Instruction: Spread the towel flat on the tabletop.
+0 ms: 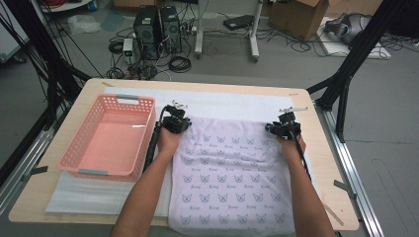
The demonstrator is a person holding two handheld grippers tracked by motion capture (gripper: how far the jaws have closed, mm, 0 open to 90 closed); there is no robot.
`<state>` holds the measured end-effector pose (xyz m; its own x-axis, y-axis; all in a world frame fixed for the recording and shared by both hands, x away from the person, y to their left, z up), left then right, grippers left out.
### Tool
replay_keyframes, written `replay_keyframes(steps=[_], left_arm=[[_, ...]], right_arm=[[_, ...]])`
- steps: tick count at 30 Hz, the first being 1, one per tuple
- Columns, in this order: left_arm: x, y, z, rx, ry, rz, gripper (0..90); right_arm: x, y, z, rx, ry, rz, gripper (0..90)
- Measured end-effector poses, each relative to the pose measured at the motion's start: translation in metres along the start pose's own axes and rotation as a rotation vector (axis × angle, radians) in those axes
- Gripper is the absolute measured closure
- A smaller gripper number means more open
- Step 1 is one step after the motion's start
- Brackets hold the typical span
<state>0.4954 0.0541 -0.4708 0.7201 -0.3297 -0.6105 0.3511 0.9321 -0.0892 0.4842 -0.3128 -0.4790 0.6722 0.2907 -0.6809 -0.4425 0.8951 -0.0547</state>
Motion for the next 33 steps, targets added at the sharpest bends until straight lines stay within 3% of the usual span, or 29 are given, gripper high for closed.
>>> replay_keyframes(steps=[2, 5, 7, 9, 12, 14, 15, 17, 19, 20, 22, 23, 24, 26, 27, 29, 32, 33], left_arm=[[-0.005, 0.003, 0.013, -0.041, -0.056, 0.019, 86.4], [-0.01, 0.006, 0.024, -0.03, -0.098, 0.045, 86.3], [-0.009, 0.008, 0.024, -0.043, -0.095, 0.05, 86.0], [-0.008, 0.01, 0.021, -0.054, -0.08, 0.061, 82.4], [-0.004, 0.015, 0.016, -0.118, -0.046, 0.064, 56.8], [-0.003, 0.016, 0.011, -0.119, -0.028, 0.059, 50.5], [-0.002, 0.016, 0.009, -0.118, -0.007, 0.057, 49.2], [0.0, 0.016, 0.004, -0.122, 0.025, 0.039, 48.4], [0.003, 0.015, 0.0, -0.126, 0.043, 0.01, 51.6], [0.005, 0.013, -0.001, -0.122, 0.052, -0.008, 55.6], [0.006, 0.011, -0.002, -0.069, 0.051, -0.01, 65.0], [0.007, 0.009, -0.002, -0.054, 0.049, -0.029, 81.6], [0.007, 0.008, -0.001, -0.049, 0.048, -0.015, 85.1], [0.006, 0.013, -0.001, -0.046, 0.041, 0.051, 86.3], [0.005, 0.016, -0.001, -0.077, 0.032, 0.08, 86.3], [0.003, 0.023, -0.003, -0.125, 0.004, 0.096, 86.0], [0.0, 0.022, -0.007, -0.119, -0.019, 0.081, 81.6], [-0.001, 0.022, -0.009, -0.122, -0.025, 0.08, 73.0]], right_arm=[[0.0, 0.0, 0.001, -0.016, -0.003, 0.025, 83.8], [0.002, 0.0, 0.004, -0.052, -0.012, 0.018, 85.7], [0.001, -0.001, 0.009, -0.052, -0.054, 0.003, 86.0], [-0.004, -0.004, 0.016, -0.055, -0.109, -0.032, 86.0], [-0.013, -0.01, 0.024, -0.064, -0.163, -0.124, 84.9], [-0.016, -0.014, 0.026, -0.068, -0.171, -0.195, 72.3], [-0.017, -0.015, 0.026, -0.054, -0.167, -0.206, 67.0], [-0.018, -0.017, 0.023, -0.012, -0.156, -0.191, 61.2], [-0.022, -0.017, 0.021, -0.005, -0.147, -0.172, 59.8], [-0.024, -0.017, 0.02, -0.003, -0.147, -0.164, 59.7], [-0.028, -0.016, 0.019, 0.004, -0.154, -0.138, 59.2], [-0.03, -0.014, 0.018, 0.002, -0.152, -0.127, 59.0], [-0.032, -0.013, 0.017, -0.003, -0.148, -0.117, 58.8], [-0.036, -0.011, 0.014, -0.008, -0.144, -0.089, 58.5], [-0.037, -0.01, 0.012, -0.016, -0.133, -0.082, 58.6], [-0.041, -0.009, 0.005, -0.026, -0.116, -0.071, 59.8], [-0.045, -0.009, -0.007, -0.008, -0.087, -0.051, 61.0], [-0.045, -0.01, -0.01, 0.004, -0.059, -0.03, 60.4]])
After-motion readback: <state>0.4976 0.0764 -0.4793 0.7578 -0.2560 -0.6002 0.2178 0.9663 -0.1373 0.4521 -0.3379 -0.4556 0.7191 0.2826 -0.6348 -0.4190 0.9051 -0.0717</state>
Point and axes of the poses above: each handheld gripper's, and its own axes: x roughly forward along the jaws, z roughly out of its top, y roughly to its left, the point moved 5 cm from there along x, roughly forward along the jaws, and after that the axes turned 8 degrees about -x, right-handed, at the moved point
